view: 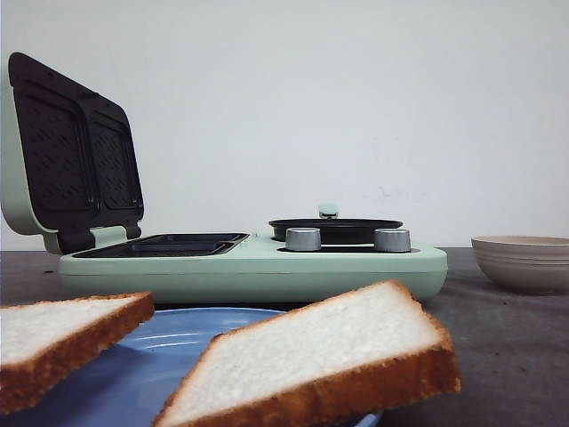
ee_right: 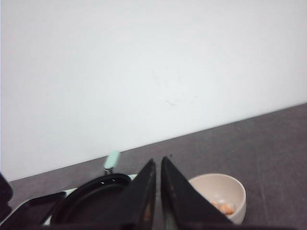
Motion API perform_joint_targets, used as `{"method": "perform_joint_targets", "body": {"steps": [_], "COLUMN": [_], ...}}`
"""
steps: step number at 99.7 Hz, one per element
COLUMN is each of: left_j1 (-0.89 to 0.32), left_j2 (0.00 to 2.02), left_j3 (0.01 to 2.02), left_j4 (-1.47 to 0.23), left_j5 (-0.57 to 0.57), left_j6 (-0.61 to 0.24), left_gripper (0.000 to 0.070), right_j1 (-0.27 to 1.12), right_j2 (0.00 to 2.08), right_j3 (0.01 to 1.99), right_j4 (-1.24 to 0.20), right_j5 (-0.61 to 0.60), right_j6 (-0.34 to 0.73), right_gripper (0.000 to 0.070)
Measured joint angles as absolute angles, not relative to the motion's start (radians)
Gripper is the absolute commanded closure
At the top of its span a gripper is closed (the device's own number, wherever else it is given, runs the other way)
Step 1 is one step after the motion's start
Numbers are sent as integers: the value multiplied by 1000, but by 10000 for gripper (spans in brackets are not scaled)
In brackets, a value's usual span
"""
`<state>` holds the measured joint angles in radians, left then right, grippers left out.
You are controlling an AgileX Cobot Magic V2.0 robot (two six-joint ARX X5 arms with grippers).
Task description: Make breakfast with bread and shrimp
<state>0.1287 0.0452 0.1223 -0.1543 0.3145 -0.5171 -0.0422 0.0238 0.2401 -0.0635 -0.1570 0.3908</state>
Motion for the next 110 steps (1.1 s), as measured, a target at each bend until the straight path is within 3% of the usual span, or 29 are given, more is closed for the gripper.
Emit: {"method": "perform_joint_targets", "body": {"steps": [22, 33, 45, 54, 61, 72, 86, 92, 97, 103, 110], "left_j1": [71, 9, -60, -94, -113, -139, -159, -163, -167, -173, -180], "left_j2": [233, 335, 410, 418, 413, 413, 413, 413, 413, 413, 413], "left_j3": [306, 430, 556, 582, 582, 582, 582, 582, 582, 582, 582], "left_j4": [-184, -273, -398, -403, -402, -409, -429, -445, -463, -488, -523], "left_j5": [364, 325, 254, 249, 250, 270, 285, 284, 284, 284, 284], "left_j6": [-469, -366, -225, -166, -147, -137, -132, -129, -129, -129, -128], "left_gripper": [695, 696, 690, 659, 658, 624, 576, 568, 517, 463, 461], "right_j1": [-42, -40, -32, -23, -14, 12, 47, 60, 68, 76, 83], "right_j2": [186, 265, 299, 299, 292, 290, 290, 290, 290, 290, 290], "right_j3": [425, 479, 498, 498, 498, 499, 498, 499, 498, 499, 498], "right_j4": [-181, -183, -183, -186, -186, -193, -198, -198, -198, -198, -201], "right_j5": [-265, -346, -365, -373, -396, -429, -449, -454, -463, -470, -471], "right_j6": [355, 345, 341, 340, 339, 337, 337, 337, 337, 337, 337], "right_gripper": [693, 693, 692, 688, 665, 556, 543, 483, 439, 432, 433]}}
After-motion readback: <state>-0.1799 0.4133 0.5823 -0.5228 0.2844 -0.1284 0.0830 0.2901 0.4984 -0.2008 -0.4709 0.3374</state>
